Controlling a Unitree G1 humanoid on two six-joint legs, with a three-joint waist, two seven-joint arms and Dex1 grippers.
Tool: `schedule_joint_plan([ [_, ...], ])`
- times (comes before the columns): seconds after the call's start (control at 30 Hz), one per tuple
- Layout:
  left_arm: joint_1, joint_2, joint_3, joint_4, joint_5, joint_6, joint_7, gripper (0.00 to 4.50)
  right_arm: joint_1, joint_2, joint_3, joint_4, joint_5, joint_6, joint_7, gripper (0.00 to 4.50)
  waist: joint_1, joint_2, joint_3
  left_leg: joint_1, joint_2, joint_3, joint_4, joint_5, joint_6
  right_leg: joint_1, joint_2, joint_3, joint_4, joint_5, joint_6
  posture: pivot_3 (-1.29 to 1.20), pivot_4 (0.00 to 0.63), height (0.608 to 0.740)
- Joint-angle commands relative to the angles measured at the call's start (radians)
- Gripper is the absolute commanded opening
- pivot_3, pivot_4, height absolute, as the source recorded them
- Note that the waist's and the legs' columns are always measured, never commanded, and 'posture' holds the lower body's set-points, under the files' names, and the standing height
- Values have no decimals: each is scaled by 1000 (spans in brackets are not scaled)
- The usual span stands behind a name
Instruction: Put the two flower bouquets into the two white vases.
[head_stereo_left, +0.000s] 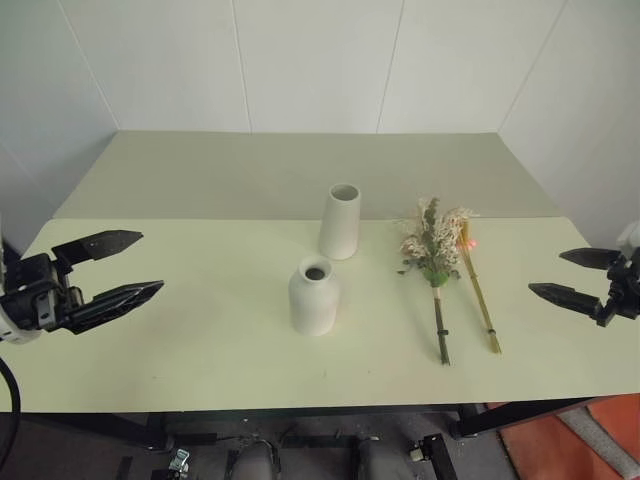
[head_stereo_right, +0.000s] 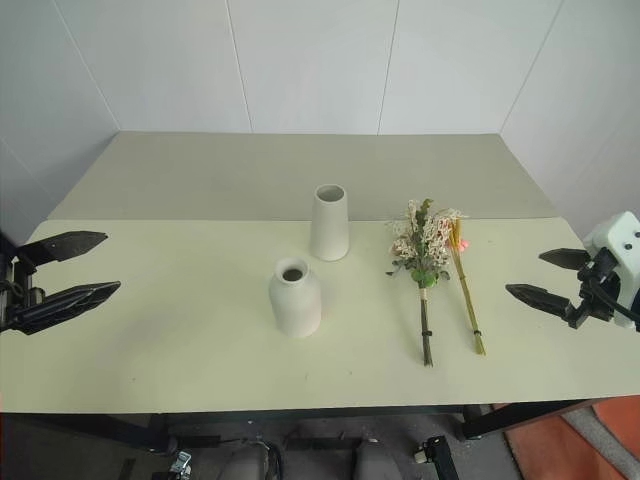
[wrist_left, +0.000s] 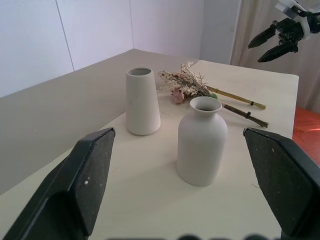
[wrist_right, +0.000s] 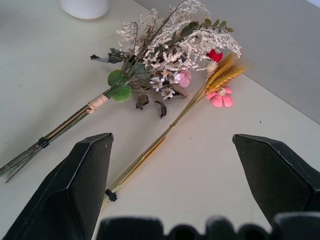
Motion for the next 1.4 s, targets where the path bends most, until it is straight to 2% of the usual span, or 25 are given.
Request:
schedule_joint_plan([
  [0.03,-13,23,10,-5,0,-21,-7,4464,-12,-10,-31,-12,3,5,-7,4500,0,0,0,0,0,0,0,0,0,0,0,0,0,0,0,0,150,740],
  [0.37,6,20,24,-19,8,-23,-5,4464,-62,-12,10,-2,6,50,-30,4500,-1,0,0,0,0,0,0,0,0,0,0,0,0,0,0,0,150,740],
  [0.53,1,23,15,-17,17,-22,-6,4464,-168,-58,132,-22,-6,229,-75,4500,-3,0,0,0,0,0,0,0,0,-1,0,0,0,0,0,0,150,740],
  [0.67,-10,22,-2,-10,25,-29,-6,4464,-372,-76,298,32,-29,439,-112,4500,-7,0,0,-3,0,1,0,0,0,-5,0,1,0,0,0,0,150,740],
  [0.8,-24,26,-32,5,53,-55,-16,4464,-561,-42,507,64,-78,565,-77,4500,-7,0,0,-5,0,1,-1,0,0,-7,0,1,0,1,-1,0,150,740],
  [0.97,-28,28,-41,16,72,-76,-22,4464,-738,77,665,205,-169,623,-126,4500,-8,0,0,-11,0,0,0,3,5,-12,1,1,0,3,-4,0,150,740],
  [1.23,28,13,4,-18,70,-83,-17,4464,-896,218,787,545,-331,531,-149,4500,-1,0,0,-13,0,0,0,3,5,-12,1,0,0,7,-2,0,150,740],
  [1.4,62,-1,24,-49,58,-81,-3,4464,-952,269,774,709,-386,473,-178,4500,-3,0,0,-13,0,0,0,3,5,-12,1,0,0,8,-1,0,150,740],
])
